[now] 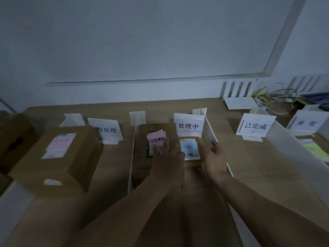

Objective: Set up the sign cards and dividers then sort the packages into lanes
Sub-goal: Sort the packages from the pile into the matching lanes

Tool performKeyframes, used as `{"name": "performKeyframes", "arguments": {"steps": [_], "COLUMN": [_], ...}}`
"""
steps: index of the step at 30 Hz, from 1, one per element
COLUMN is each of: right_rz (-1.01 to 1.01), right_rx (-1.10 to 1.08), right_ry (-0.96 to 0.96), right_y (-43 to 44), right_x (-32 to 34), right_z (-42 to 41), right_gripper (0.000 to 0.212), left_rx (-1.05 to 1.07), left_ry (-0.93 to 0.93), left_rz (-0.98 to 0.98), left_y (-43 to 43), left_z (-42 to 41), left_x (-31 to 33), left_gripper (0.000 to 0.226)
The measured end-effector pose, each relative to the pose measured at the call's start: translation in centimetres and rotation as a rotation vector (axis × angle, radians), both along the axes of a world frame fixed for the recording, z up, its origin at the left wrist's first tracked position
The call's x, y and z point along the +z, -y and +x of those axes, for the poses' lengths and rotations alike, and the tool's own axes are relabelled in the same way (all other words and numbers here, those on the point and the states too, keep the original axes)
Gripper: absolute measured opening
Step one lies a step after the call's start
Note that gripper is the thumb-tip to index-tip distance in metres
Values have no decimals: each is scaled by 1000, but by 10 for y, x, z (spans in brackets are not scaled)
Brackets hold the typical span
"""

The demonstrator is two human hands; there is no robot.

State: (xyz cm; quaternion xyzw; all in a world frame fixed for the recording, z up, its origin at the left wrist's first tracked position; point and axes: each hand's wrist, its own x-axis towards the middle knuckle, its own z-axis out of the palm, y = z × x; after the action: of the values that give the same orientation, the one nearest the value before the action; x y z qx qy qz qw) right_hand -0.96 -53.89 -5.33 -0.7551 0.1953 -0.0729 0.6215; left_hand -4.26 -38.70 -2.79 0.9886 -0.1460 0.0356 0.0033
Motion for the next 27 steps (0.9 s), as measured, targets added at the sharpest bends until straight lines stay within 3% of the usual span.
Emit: {"name": "performKeyframes", "arguments": {"steps": [7, 11, 21, 27], "right_rz": [-27, -69, -212, -196], "right_rx": [30, 84, 274, 432], "right_ry": [137, 181, 307, 369], "right_y": [-52, -90, -182, -221], "right_x": [68, 100, 163, 192], "right_z": [-73, -110, -182, -228], "right_gripper": [49, 60, 57, 57], "left_rx": [-10, -9, 159, 339], "left_ry": [151, 233, 187, 205], "left_rz": [-52, -48, -82, -263], "left_y": [-70, -110, -198, -238], "left_z": [-61, -95, -188, -247], "left_x": [49, 76, 145, 165], "left_gripper": [46, 57, 70, 76]}}
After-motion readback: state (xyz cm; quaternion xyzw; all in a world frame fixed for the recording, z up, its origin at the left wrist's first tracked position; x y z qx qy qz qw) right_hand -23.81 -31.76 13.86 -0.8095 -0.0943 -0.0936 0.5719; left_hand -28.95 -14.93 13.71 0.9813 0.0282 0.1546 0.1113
